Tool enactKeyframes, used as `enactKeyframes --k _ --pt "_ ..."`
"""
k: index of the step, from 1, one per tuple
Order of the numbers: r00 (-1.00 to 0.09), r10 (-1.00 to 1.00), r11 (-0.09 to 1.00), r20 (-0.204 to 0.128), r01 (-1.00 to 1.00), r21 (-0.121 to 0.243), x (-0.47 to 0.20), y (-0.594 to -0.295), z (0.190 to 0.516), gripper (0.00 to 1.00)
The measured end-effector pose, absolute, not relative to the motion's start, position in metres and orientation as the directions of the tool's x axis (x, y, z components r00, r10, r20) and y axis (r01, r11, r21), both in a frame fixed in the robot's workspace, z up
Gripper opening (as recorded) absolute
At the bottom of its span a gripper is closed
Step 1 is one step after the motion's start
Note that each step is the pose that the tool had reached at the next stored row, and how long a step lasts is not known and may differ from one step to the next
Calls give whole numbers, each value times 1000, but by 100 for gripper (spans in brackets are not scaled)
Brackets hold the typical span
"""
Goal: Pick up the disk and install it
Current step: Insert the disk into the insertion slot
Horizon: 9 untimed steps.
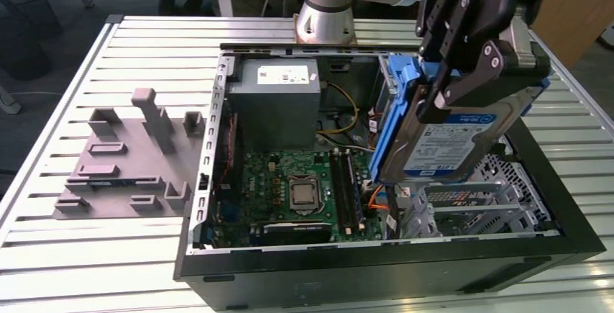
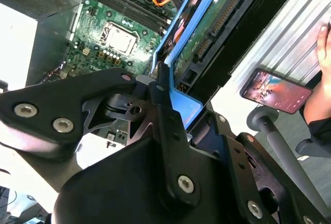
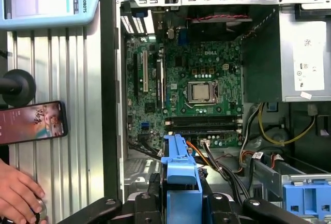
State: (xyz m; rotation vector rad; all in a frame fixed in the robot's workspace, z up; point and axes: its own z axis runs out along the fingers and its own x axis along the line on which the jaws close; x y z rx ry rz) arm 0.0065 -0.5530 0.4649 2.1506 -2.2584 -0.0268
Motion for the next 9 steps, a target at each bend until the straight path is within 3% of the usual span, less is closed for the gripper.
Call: enactKeyframes --k 9 --pt "-49 -999 49 4 -998 28 15 -562 461 37"
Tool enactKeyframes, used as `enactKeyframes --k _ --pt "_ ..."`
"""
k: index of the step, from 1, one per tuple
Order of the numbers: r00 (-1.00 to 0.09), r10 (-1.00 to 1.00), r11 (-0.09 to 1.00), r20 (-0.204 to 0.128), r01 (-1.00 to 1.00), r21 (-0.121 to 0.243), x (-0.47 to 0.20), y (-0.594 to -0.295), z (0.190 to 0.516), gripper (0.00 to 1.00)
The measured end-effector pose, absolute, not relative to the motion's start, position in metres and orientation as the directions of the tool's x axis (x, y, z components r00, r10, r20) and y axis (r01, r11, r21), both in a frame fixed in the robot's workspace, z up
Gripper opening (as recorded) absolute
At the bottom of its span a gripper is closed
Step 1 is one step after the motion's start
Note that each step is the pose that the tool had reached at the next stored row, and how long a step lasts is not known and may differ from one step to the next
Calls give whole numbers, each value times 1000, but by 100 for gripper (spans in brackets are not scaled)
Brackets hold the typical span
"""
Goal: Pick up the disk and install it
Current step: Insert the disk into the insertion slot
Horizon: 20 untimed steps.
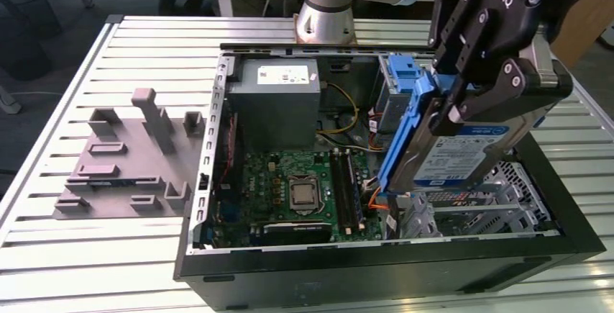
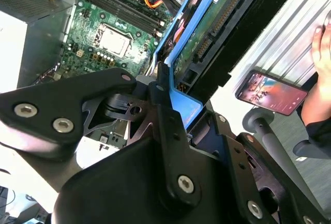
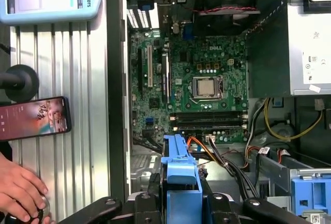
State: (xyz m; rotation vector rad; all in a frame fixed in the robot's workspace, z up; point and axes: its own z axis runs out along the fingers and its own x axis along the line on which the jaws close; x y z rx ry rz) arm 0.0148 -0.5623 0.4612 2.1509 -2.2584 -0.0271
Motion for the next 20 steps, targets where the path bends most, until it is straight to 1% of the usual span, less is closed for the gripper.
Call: enactKeyframes --k 20 --pt "-49 -999 49 5 -998 28 21 -562 461 37"
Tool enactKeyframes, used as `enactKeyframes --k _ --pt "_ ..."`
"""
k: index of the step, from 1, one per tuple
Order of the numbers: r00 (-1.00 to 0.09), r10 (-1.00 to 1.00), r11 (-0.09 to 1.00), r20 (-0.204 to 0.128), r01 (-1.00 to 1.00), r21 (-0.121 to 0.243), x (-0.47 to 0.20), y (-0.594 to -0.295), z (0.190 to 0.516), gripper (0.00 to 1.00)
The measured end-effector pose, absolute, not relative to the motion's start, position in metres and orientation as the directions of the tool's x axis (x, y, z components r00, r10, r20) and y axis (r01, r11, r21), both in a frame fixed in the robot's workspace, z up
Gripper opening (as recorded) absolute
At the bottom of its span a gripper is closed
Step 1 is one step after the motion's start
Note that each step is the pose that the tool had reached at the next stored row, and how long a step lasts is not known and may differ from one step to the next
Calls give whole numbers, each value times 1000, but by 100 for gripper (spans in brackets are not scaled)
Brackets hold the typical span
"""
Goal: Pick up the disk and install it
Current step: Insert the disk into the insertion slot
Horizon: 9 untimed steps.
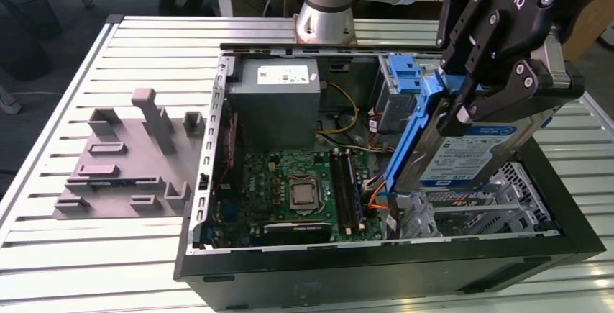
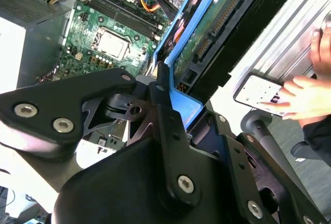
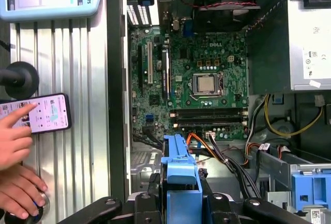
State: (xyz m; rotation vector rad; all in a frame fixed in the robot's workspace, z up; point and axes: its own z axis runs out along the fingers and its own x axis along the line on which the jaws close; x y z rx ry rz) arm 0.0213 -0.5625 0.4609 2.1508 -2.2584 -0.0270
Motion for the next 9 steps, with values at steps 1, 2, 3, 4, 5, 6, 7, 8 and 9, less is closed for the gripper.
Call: enactKeyframes --k 1,2,3,4,5,6,7,8,9 --pt "-49 -999 49 5 -998 28 22 -563 461 37" --pt "-49 -999 49 4 -998 28 22 -563 461 37" --pt "-49 -999 49 5 -998 28 22 -563 461 37" --pt "-49 -999 49 5 -998 28 23 -563 461 37" --pt "-49 -999 49 4 -998 28 23 -563 461 37" --pt "-49 -999 49 5 -998 28 24 -563 461 37" --pt "-49 -999 49 5 -998 28 25 -563 461 37" --pt "-49 -999 49 5 -998 28 25 -563 461 37" --pt "-49 -999 49 5 -998 28 26 -563 461 37"
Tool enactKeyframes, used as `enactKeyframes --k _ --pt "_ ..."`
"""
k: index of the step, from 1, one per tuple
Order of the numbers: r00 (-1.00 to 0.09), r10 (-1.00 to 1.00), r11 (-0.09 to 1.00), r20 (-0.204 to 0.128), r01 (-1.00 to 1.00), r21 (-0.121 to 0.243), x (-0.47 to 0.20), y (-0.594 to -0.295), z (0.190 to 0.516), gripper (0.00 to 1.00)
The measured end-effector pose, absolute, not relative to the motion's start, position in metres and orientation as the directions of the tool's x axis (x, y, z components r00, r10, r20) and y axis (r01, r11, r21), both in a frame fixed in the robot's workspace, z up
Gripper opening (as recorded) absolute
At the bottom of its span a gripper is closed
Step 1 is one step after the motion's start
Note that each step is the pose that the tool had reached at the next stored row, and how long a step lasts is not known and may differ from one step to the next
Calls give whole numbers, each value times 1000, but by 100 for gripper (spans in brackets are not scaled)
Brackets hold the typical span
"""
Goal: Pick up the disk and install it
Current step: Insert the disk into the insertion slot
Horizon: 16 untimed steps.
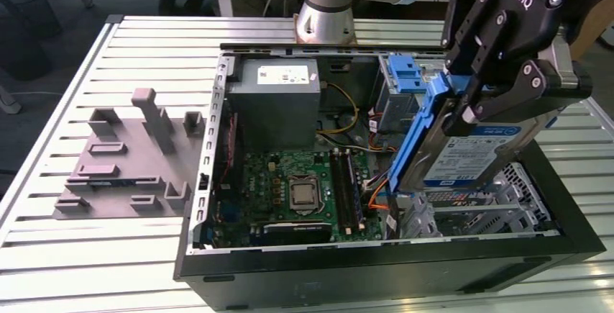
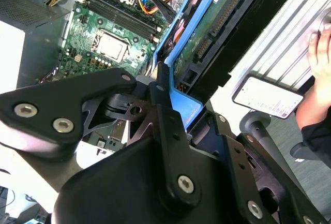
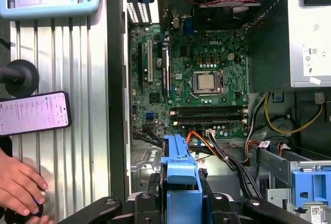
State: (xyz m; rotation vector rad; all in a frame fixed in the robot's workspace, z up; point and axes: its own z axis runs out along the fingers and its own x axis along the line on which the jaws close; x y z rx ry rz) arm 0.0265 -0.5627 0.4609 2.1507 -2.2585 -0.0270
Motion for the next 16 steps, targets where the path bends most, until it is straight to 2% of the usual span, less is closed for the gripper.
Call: enactKeyframes --k 16 --pt "-49 -999 49 -2 -998 29 49 -564 457 37"
